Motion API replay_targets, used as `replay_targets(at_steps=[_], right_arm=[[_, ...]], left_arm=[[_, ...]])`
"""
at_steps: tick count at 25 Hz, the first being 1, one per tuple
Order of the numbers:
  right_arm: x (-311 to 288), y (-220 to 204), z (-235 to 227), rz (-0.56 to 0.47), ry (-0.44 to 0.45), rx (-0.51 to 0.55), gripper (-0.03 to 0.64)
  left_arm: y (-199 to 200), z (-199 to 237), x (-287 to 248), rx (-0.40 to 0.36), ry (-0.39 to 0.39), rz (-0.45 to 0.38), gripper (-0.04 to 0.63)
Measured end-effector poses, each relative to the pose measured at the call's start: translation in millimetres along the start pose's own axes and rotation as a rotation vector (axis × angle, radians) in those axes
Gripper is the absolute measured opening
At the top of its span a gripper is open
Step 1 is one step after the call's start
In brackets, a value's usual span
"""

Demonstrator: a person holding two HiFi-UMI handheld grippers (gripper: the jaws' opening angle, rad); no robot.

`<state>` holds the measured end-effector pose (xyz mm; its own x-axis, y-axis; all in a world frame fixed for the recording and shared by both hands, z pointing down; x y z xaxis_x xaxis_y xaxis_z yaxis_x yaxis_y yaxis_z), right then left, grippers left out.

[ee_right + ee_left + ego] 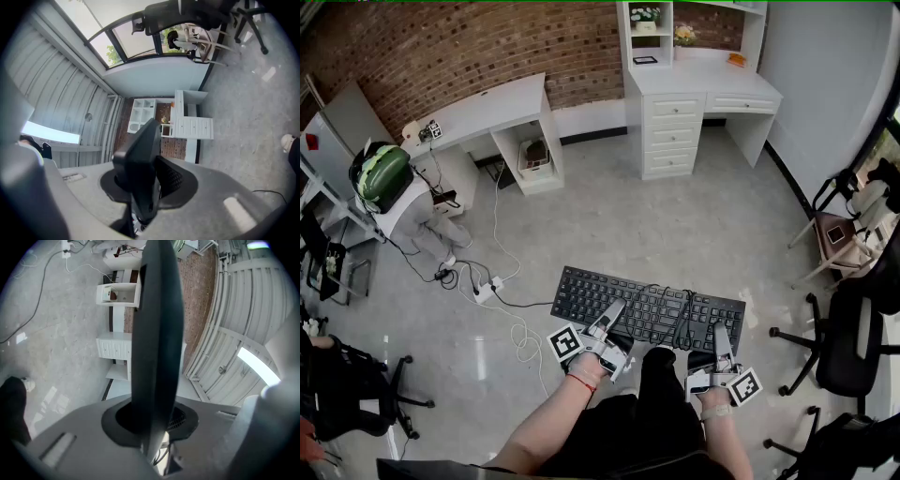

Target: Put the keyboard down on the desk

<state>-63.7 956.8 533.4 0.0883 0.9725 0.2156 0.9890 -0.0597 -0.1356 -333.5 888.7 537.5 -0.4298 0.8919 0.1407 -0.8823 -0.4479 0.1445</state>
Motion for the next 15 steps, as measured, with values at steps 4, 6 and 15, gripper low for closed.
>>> replay_targets(at_steps=[4, 6, 15], right_arm=[[-30.8, 5.6, -17.9, 0.004, -0.004, -0.020, 0.077], [-48.3, 9.0, -23.6, 0.018, -0.002, -0.022, 0.077], [-135.4, 42.7, -39.2, 0.042, 0.009, -0.004, 0.078]], left_arm=[[8.3, 6.5, -28.5, -0.001, -0.004, -0.008, 0.077], [13.7, 9.8, -42.0, -0.005, 0.001, -0.018, 0.077], [29.7, 12.2, -130.7, -0.026, -0.007, -0.023, 0.077]])
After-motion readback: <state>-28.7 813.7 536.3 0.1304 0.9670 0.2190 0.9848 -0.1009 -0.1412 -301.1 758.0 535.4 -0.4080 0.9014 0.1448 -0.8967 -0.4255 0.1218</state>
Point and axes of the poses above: the fingertips, and each gripper's own axes: x backward along the fingers, z to its left, y out of its top, the point moved 4 cm from there along x, backward along the fingers, and after that the axes turned 8 degrees about -z, right-handed, at the moved point
